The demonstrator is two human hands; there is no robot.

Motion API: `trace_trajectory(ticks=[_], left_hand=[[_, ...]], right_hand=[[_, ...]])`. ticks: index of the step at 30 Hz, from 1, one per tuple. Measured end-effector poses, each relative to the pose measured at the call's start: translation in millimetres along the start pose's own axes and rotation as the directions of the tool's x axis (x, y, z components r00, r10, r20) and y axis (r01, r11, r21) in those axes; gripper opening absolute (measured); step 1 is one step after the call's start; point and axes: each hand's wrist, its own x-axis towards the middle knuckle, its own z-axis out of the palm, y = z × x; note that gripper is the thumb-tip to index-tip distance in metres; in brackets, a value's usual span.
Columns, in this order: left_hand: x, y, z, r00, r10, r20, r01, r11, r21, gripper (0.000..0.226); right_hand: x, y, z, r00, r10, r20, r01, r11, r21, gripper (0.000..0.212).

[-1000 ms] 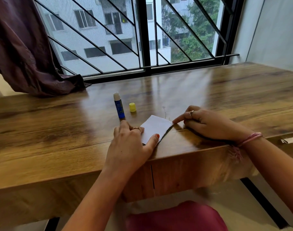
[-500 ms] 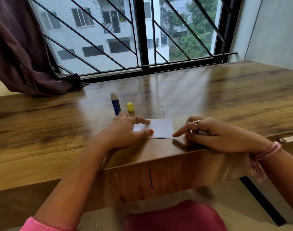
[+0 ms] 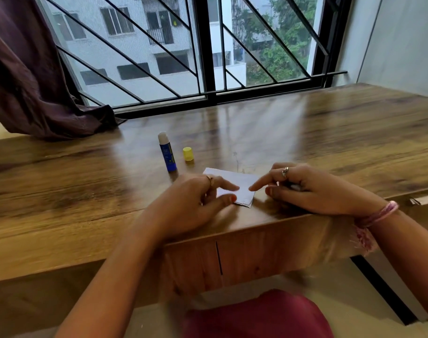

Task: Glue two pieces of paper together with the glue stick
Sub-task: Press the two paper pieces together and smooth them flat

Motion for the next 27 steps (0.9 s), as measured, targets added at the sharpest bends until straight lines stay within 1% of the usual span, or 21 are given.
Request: trace_trajectory(ticks=[1,3,4,5,7,8,10,12,17,20,27], left_hand=[[-6,5,3,0.999,0.036,0.019,-0.035,0.999,-0.007,0.022],[-15,13,7,0.997,0.07,0.035,-0.071,0.998,0.003,0.009],[-18,16,8,0.997,0.075,0.027,-0.076,0.997,0.026,0.008],[-21,18,9,0.997,0.073,0.02,-0.074,0.996,0.053,0.016],[-23,21,11,0.998,0.066,-0.001,-0.066,0.993,0.103,0.042],[-23,22,12,0.997,0.07,-0.014,-0.067,0.988,0.137,0.05],[-24,24,14,0.997,0.079,-0.013,-0.075,0.979,0.189,0.058],[-25,26,15,0.996,0.086,-0.004,-0.083,0.977,0.198,0.062],[-24,27,12,0.997,0.08,-0.018,-0.076,0.983,0.168,0.061],[-23,25,12,0.998,0.067,0.011,-0.068,0.986,0.151,0.062],[-22,22,11,0.998,0.052,0.047,-0.059,0.986,0.158,0.061]], right_hand=[[0,0,1,1.0,-0.006,0.007,0.006,1.0,-0.006,0.027],[0,-1,1,1.0,-0.019,0.015,0.02,1.0,-0.019,0.029],[0,-1,2,0.999,-0.027,0.023,0.028,0.999,-0.038,0.03],[0,-1,2,0.999,-0.035,0.031,0.037,0.997,-0.065,0.031],[-1,-1,3,0.997,-0.052,0.048,0.057,0.993,-0.106,0.033],[-1,-1,3,0.997,-0.062,0.053,0.068,0.991,-0.112,0.034],[-1,-1,4,0.996,-0.075,0.055,0.081,0.99,-0.112,0.035],[-1,0,5,0.996,-0.071,0.055,0.077,0.991,-0.113,0.036],[0,0,2,0.995,-0.043,0.093,0.053,0.993,-0.108,0.037],[3,3,-1,0.994,-0.018,0.108,0.027,0.996,-0.086,0.036],[16,20,-11,0.993,0.116,-0.026,-0.118,0.989,-0.092,0.038]])
